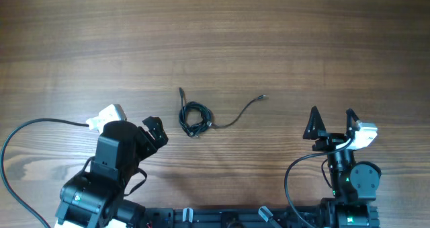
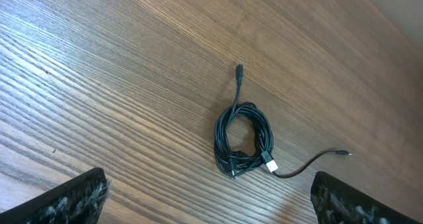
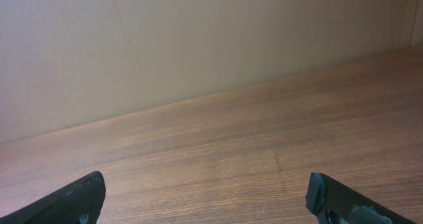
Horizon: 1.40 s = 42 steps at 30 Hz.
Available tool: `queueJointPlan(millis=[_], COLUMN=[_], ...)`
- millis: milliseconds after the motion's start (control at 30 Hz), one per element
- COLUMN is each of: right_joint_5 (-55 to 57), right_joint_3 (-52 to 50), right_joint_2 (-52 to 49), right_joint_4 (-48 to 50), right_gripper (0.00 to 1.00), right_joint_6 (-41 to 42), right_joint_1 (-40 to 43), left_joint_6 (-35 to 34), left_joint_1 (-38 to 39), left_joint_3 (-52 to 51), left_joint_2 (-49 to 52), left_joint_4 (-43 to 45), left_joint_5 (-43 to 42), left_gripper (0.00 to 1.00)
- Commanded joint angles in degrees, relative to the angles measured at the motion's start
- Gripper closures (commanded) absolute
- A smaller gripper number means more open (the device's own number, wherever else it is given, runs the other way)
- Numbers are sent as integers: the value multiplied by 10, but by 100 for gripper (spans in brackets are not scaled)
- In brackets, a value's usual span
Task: Untangle cables
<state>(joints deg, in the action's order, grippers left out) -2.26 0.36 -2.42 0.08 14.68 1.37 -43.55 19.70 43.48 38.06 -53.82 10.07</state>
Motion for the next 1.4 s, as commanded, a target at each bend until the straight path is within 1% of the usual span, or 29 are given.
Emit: queueJointPlan(millis=[0, 33, 67, 300, 367, 500, 600, 667, 733, 867, 933, 1067, 1367], right_joint_5=[10, 10, 10, 10, 10, 10, 10, 10, 10, 10, 10, 10, 10], right_joint_3=[-1, -1, -1, -1, -1, -1, -1, -1, -1, -1, -1, -1, -1], right_joint_2=[0, 0, 0, 0, 0, 0, 0, 0, 0, 0, 0, 0, 0], right_joint_4=[3, 3, 3, 3, 3, 3, 3, 3, 3, 3, 3, 3, 3], right_gripper=[0, 0, 0, 0, 0, 0, 0, 0, 0, 0, 0, 0, 0], right_joint_6=[-10, -10, -10, -10, -10, -10, -10, -10, -10, -10, -10, -10, -10], right_joint_1=[-2, -2, -2, -2, -2, -2, -2, -2, -2, -2, -2, -2, -2], left_joint_6=[12, 12, 12, 11, 11, 11, -2, -34, -34, -34, -34, -34, -34], left_joint_1=[-5, -5, -5, -5, -5, -5, -5, -4, -4, -4, -4, -4, -4], left_joint_3=[-5, -5, -5, -5, -5, -5, -5, -5, -5, -5, -5, -5, -5], left_joint_2=[8, 10, 11, 14, 14, 22, 54, 98, 133, 220, 248, 269, 273], left_joint_4=[-1, -1, -6, -12, 9, 70, 80, 86, 100, 156, 178, 197, 199], left_joint_5=[12, 12, 12, 11, 2, -47, -47, -47, -58, -98, -107, -107, -107], left_gripper=[0, 2, 0, 0, 0, 0, 0, 0, 0, 0, 0, 0, 0])
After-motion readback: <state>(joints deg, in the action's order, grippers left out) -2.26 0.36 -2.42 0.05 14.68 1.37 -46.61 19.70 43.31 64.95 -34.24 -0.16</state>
